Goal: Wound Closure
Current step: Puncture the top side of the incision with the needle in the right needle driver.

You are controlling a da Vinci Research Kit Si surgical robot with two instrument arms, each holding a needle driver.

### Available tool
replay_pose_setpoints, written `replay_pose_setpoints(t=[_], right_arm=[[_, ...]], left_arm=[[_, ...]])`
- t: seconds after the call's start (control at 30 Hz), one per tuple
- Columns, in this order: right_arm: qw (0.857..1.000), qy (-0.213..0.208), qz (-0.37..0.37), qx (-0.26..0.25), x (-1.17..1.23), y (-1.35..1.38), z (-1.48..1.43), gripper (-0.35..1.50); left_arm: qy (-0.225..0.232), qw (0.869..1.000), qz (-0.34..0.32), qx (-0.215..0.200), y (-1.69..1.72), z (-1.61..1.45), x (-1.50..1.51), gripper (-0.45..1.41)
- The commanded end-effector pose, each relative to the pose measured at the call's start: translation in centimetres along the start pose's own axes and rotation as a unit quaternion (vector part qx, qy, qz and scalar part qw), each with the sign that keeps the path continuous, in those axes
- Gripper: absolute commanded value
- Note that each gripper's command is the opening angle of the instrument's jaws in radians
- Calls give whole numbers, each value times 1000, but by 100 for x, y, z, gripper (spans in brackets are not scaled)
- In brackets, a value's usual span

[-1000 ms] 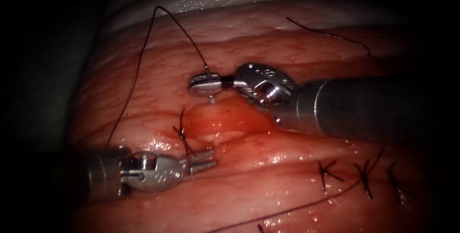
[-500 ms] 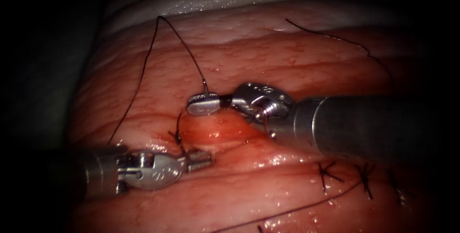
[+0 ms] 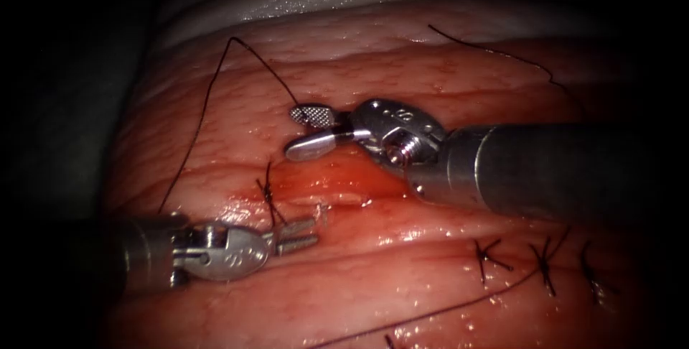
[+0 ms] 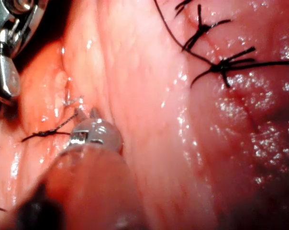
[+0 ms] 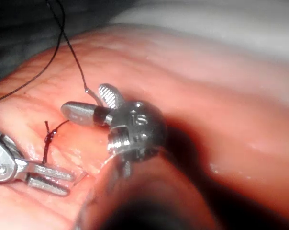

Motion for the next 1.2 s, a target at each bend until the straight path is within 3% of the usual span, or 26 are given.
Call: replay_pose_setpoints(t=[0.03,0.17,0.2,0.23,0.27,0.3,0.4,0.43,0.5,0.6,0.7,0.97,1.13,1.2], right_arm=[[1000,1,-1,4,-3,2,10,132],[1000,2,-5,1,-1,1,14,123],[1000,3,-7,1,1,1,15,116],[1000,3,-7,2,1,1,15,98],[1000,3,-7,10,1,0,15,53],[1000,0,-8,18,1,-1,14,-35],[999,-40,-8,17,-1,-3,15,-35],[997,-70,21,12,-2,-3,15,-35],[994,-82,69,8,-3,-3,14,-35],[978,-126,168,8,-10,-7,7,-35],[965,-140,220,20,-14,-11,1,-35],[956,-184,228,-22,-16,-25,-11,-35],[945,-230,233,-2,-23,-42,-19,-35],[945,-223,241,2,-21,-41,-19,-35]], left_arm=[[0,1000,0,0,2,7,-1,-8],[0,1000,0,0,2,7,-1,-8],[0,1000,0,0,2,7,-1,-8],[0,1000,0,0,2,7,-1,-8],[0,1000,0,0,2,7,-1,-8],[0,1000,0,0,2,7,-1,-8],[0,1000,0,0,3,6,-1,-10],[0,1000,0,0,2,6,-1,-10],[0,1000,0,-1,2,6,-1,-10],[0,1000,0,-2,2,6,-1,-10],[0,1000,0,-2,2,6,-2,-10],[1,1000,0,-1,1,7,-2,-10],[1,1000,-3,0,2,7,-1,-10],[-1,1000,15,-1,2,6,0,-12]])
